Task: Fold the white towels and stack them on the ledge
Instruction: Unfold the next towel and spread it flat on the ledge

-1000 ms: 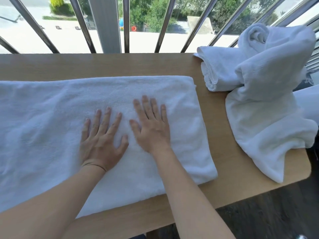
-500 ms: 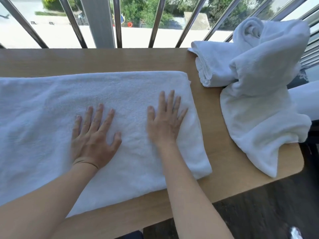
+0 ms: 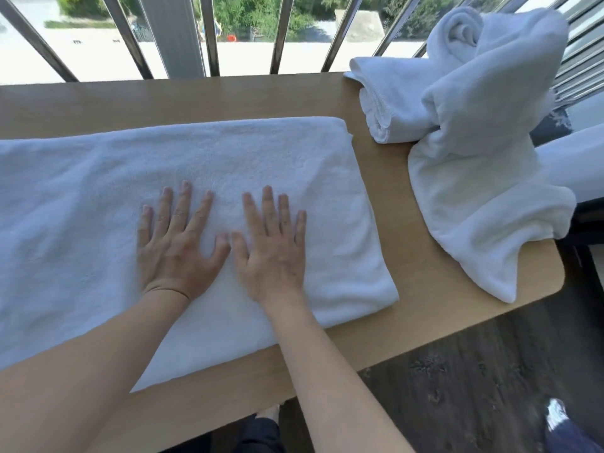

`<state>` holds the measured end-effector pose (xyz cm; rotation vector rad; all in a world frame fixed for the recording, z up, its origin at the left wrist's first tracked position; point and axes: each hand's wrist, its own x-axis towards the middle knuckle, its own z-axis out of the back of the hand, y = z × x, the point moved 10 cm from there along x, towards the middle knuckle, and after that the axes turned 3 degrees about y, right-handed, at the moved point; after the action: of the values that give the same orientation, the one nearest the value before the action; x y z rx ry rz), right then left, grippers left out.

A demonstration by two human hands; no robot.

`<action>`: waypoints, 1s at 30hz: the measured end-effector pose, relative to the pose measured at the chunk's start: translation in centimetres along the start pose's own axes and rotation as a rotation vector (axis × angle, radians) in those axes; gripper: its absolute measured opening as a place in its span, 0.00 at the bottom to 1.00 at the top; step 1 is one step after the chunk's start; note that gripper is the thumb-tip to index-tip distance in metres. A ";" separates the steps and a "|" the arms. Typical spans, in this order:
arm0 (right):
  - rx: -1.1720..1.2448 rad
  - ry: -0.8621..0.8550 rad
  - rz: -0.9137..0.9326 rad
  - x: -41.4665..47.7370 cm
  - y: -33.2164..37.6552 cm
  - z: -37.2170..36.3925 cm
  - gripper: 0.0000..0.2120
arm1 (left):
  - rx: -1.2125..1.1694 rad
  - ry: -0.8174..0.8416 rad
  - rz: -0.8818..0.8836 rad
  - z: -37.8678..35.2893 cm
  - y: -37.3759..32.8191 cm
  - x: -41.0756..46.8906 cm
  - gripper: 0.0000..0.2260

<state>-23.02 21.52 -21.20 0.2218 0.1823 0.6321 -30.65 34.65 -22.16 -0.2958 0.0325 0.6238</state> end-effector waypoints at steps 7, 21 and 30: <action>-0.086 0.022 -0.311 -3.3 -10.7 0.8 0.30 | -0.015 -0.001 -0.007 0.1 -0.1 -0.1 0.30; -0.029 0.049 -0.037 -2.2 0.6 -1.0 0.28 | -0.084 0.014 -0.030 0.1 -0.1 -0.2 0.28; -0.044 0.112 -0.475 -1.9 -7.0 -0.6 0.28 | -0.170 0.074 -0.218 0.8 1.8 -2.4 0.24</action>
<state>-20.69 15.02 -23.42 0.0943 0.3172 0.1754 -33.67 34.92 -21.61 -0.4798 0.0177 0.3991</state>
